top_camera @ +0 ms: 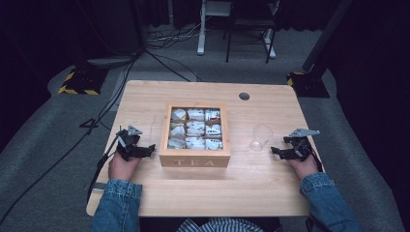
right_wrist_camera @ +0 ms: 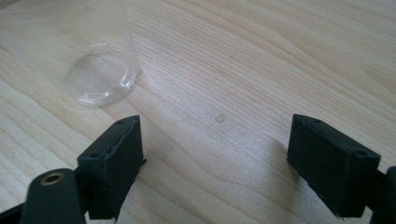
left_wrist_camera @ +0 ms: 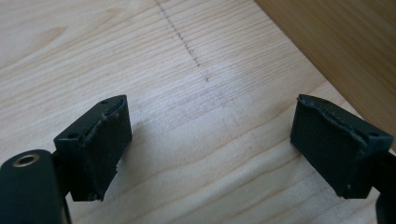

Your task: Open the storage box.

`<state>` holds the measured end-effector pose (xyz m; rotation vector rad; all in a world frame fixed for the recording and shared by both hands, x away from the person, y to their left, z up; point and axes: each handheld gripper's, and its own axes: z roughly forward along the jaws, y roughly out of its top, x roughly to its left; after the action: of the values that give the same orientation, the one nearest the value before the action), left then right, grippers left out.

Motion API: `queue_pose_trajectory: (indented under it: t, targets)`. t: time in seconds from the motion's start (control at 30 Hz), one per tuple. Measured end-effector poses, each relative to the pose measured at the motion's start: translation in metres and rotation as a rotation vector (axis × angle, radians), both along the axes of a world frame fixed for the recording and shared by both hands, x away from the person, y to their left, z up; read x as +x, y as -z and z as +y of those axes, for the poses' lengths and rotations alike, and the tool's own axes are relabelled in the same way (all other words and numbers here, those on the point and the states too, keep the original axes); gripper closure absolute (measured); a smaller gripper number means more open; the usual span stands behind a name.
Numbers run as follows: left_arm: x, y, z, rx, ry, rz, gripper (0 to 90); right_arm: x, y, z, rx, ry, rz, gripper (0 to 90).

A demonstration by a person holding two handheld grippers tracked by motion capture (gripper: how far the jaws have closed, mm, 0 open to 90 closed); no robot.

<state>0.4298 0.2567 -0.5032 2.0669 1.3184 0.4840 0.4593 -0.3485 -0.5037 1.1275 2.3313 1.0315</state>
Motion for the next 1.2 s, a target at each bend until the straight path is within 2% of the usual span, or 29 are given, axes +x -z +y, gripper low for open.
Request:
queue_pose_trajectory:
  t: [0.07,0.27,0.37,0.4,0.43,0.47,0.57,0.8,0.97,1.1,1.2]
  targets:
    - [-0.002,0.0,-0.002,-0.002,-0.022,0.004,13.3,-0.001,0.0,0.0,0.002,0.002,-0.002,19.6]
    - [-0.002,-0.003,0.001,0.008,-0.01,0.023,16.4,-0.001,0.0,0.0,0.003,-0.001,-0.003,20.7]
    - [-0.001,-0.008,0.005,-0.04,-0.034,0.064,19.9,-0.001,0.0,0.0,0.002,-0.005,-0.004,21.1]
    - [-0.001,-0.009,0.007,-0.077,-0.032,0.081,21.0,-0.001,0.0,0.0,0.002,-0.005,-0.004,21.2]
    - [-0.001,-0.009,0.007,-0.077,-0.032,0.081,24.0,-0.001,0.0,0.0,0.002,-0.005,-0.004,21.2]
    - [-0.001,-0.012,0.009,-0.118,-0.026,0.097,24.0,-0.001,0.0,0.0,0.002,-0.005,-0.004,21.3]
    - [-0.006,-0.02,0.01,-0.144,-0.016,0.078,28.5,-0.002,0.0,0.0,0.002,-0.005,-0.004,21.3]
    - [-0.014,-0.035,0.01,-0.125,-0.014,0.064,31.3,-0.002,0.0,0.0,0.002,-0.006,-0.004,21.3]
    - [-0.018,-0.042,0.009,-0.111,-0.009,0.072,33.0,-0.001,0.0,0.0,0.004,-0.004,-0.004,21.3]
    - [-0.023,-0.051,0.009,-0.123,-0.009,0.069,33.8,-0.001,0.0,0.0,0.003,-0.004,-0.004,21.4]
    - [-0.029,-0.062,0.007,-0.122,0.004,0.051,33.8,-0.001,0.0,0.0,0.003,-0.004,-0.004,21.3]
